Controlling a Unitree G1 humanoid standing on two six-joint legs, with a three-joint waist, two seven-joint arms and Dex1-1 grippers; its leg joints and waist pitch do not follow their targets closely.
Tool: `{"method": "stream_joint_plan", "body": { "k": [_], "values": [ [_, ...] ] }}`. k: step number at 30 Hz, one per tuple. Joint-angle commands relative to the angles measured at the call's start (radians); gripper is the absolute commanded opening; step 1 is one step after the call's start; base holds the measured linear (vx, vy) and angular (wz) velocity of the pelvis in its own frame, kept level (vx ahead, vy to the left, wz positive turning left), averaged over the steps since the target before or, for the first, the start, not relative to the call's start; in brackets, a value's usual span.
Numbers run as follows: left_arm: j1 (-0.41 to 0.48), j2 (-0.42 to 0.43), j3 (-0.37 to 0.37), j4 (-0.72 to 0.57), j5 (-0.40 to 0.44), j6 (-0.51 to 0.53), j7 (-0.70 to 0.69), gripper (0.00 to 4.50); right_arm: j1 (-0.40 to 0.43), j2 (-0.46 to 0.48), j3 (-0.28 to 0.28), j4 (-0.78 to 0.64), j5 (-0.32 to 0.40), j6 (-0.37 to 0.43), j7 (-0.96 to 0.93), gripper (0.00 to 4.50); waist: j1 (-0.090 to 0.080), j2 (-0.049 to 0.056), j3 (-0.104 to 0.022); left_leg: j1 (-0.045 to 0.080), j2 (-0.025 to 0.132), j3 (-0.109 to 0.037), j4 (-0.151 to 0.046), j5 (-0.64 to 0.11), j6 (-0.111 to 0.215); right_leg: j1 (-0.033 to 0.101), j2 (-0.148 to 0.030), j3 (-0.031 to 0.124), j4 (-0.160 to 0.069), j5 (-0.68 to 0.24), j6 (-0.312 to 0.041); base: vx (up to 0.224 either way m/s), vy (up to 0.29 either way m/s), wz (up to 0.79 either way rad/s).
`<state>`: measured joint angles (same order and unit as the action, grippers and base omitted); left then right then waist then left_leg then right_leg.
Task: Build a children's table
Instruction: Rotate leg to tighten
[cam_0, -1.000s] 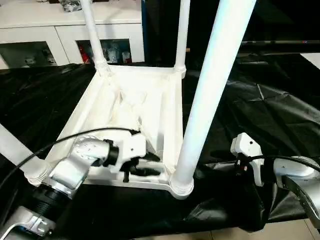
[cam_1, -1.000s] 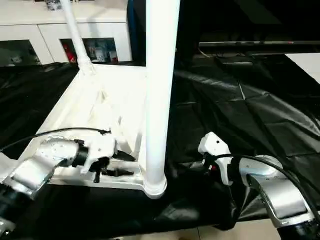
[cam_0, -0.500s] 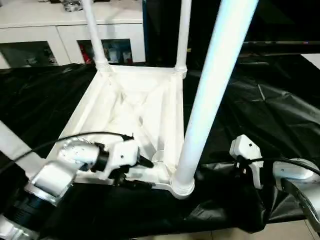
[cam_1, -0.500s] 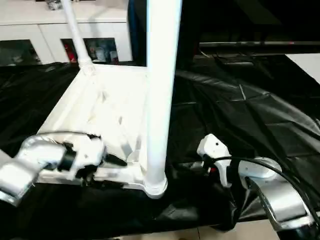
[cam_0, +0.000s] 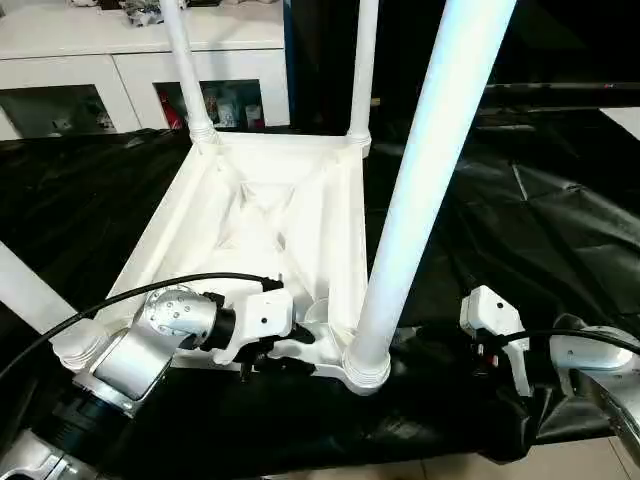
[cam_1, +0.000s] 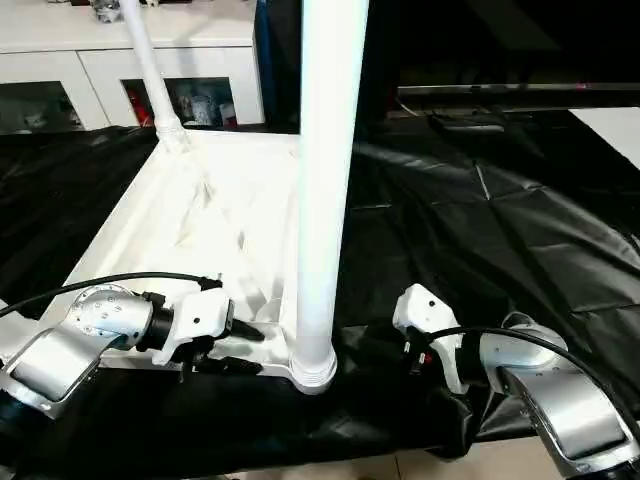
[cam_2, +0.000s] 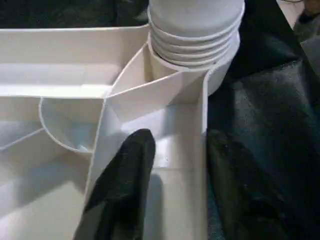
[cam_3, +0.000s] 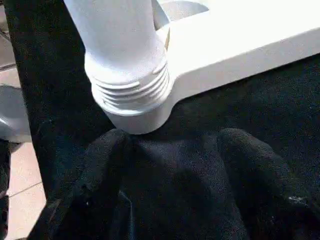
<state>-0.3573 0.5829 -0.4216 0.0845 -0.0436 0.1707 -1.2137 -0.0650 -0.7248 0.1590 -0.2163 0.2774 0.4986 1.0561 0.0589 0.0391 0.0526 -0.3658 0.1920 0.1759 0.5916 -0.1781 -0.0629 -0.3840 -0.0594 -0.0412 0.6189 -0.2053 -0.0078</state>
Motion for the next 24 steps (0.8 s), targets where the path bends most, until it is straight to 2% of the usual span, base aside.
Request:
{"method": "stream_joint_plan", "body": {
  "k": [1,4,8,9,11,12,15,16,21,22,23,24],
  "values": [
    [-0.012,0.01,-0.011,0.002,0.01,0.001,0.003,1.45,0.005,-0.015,-0.014,-0.022,0.009,0.006,0.004,3.16,0.001,-0.004,-0.057,0.01,0.033,-0.014,-0.065,-0.247,0.027,0.036,-0.067,0.042,-0.091,-0.273,-0.185,0.0,0.0,0.0],
    [-0.011,0.007,-0.009,0.0,0.026,0.006,0.029,1.19,0.002,-0.012,-0.012,-0.019,0.011,0.002,-0.001,3.16,0.002,-0.004,-0.058,0.008,0.033,-0.014,-0.065,-0.237,0.03,0.038,-0.067,0.042,-0.088,-0.252,-0.189,0.0,0.0,0.0],
    [-0.015,-0.007,-0.008,0.02,0.042,0.002,0.049,0.87,0.0,-0.006,-0.003,-0.006,0.005,-0.005,-0.002,3.16,0.002,-0.005,-0.057,0.009,0.033,-0.014,-0.065,-0.246,0.03,0.037,-0.068,0.041,-0.091,-0.281,-0.186,0.0,0.0,0.0],
    [-0.015,-0.007,-0.008,0.021,0.042,0.002,0.049,0.82,0.0,-0.006,-0.002,-0.006,0.005,-0.005,-0.002,3.16,0.003,-0.014,-0.056,0.009,0.033,-0.014,-0.065,-0.246,0.032,0.037,-0.069,0.041,-0.092,-0.303,-0.179,0.0,0.0,0.0],
    [-0.012,-0.009,-0.005,0.024,0.044,0.012,0.053,0.53,-0.005,-0.004,0.001,0.0,0.004,-0.007,0.0,3.16,0.004,-0.016,-0.055,0.009,0.032,-0.013,-0.064,-0.25,0.032,0.035,-0.07,0.041,-0.095,-0.34,-0.166,0.0,0.0,0.0],
    [-0.009,-0.012,-0.002,0.033,0.051,0.019,0.066,0.43,-0.017,0.001,0.006,0.022,-0.001,-0.017,0.003,3.16,0.005,-0.022,-0.055,0.009,0.032,-0.013,-0.064,-0.248,0.032,0.033,-0.07,0.041,-0.096,-0.353,-0.159,0.0,0.0,0.0],
    [-0.01,-0.012,-0.003,0.042,0.056,0.015,0.073,0.31,-0.024,0.004,0.011,0.034,-0.007,-0.025,0.004,3.16,0.004,-0.017,-0.052,0.01,0.032,-0.014,-0.065,-0.262,0.028,0.03,-0.071,0.04,-0.101,-0.391,-0.148,0.0,0.0,0.0],
    [-0.011,-0.012,-0.004,0.047,0.06,0.011,0.078,0.09,-0.027,0.005,0.014,0.04,-0.01,-0.03,0.004,3.16,0.005,-0.017,-0.052,0.011,0.032,-0.015,-0.065,-0.265,0.027,0.03,-0.071,0.04,-0.101,-0.396,-0.146,0.0,0.0,0.0],
    [-0.032,-0.023,0.035,0.115,0.071,0.044,0.15,0.09,-0.071,0.063,0.016,0.103,-0.039,-0.078,-0.053,3.16,-0.002,-0.018,-0.051,0.008,0.028,-0.016,-0.066,-0.278,0.02,0.028,-0.07,0.037,-0.105,-0.437,-0.13,0.0,0.0,0.0],
    [-0.039,-0.021,0.039,0.12,0.073,0.063,0.154,0.09,-0.076,0.071,0.014,0.116,-0.048,-0.086,-0.068,3.16,-0.002,-0.017,-0.052,0.01,0.027,-0.016,-0.066,-0.276,0.019,0.027,-0.071,0.038,-0.106,-0.445,-0.124,0.0,0.0,0.0],
    [-0.044,-0.018,0.037,0.119,0.079,0.089,0.156,0.09,-0.079,0.08,0.01,0.126,-0.049,-0.091,-0.079,3.16,-0.003,-0.011,-0.051,0.01,0.027,-0.017,-0.066,-0.278,0.016,0.026,-0.071,0.038,-0.105,-0.448,-0.125,0.0,0.0,0.0],
    [-0.047,-0.016,0.036,0.119,0.081,0.098,0.157,0.09,-0.08,0.084,0.008,0.129,-0.048,-0.093,-0.083,3.16,-0.006,-0.012,-0.052,0.008,0.026,-0.017,-0.067,-0.279,0.013,0.029,-0.07,0.037,-0.105,-0.443,-0.128,0.0,0.0,0.0]
  ]
}}
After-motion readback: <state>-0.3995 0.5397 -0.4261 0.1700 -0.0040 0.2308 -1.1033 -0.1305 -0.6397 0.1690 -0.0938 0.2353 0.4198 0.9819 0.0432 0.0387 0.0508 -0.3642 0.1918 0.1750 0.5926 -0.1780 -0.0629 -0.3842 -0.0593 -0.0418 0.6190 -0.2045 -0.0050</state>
